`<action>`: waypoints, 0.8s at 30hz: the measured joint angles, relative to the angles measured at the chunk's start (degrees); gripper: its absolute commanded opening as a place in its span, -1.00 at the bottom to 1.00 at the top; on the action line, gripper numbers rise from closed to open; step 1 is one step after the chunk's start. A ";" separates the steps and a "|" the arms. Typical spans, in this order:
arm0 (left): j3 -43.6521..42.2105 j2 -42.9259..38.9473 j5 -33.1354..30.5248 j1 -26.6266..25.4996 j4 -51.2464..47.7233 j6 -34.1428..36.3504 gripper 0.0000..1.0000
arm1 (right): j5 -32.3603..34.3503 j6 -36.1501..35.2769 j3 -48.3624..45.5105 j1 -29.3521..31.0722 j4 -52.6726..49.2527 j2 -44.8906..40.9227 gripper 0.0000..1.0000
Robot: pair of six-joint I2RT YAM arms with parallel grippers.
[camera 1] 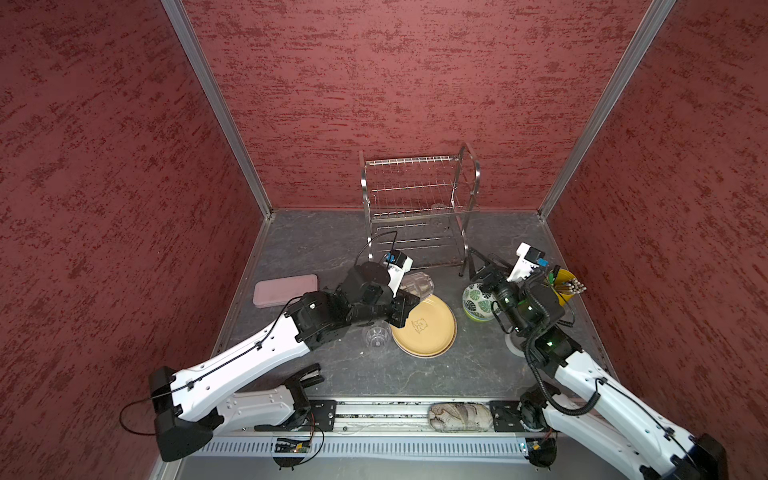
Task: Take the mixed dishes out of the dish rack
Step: 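Lower the clear cup onto the table beside the first cup with the left gripper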
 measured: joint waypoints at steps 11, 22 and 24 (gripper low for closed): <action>7.72 2.95 -9.70 -8.24 -22.47 0.72 -1.00 | 4.13 -6.84 1.27 0.00 -8.15 -1.97 0.98; 11.26 6.69 -13.25 -14.23 -35.65 -0.59 -1.00 | 4.79 -8.81 2.10 -0.02 -11.26 -1.79 0.98; 11.72 8.96 -12.04 -15.50 -36.98 -0.68 -1.00 | 5.05 -8.96 2.45 0.00 -11.41 -1.75 0.98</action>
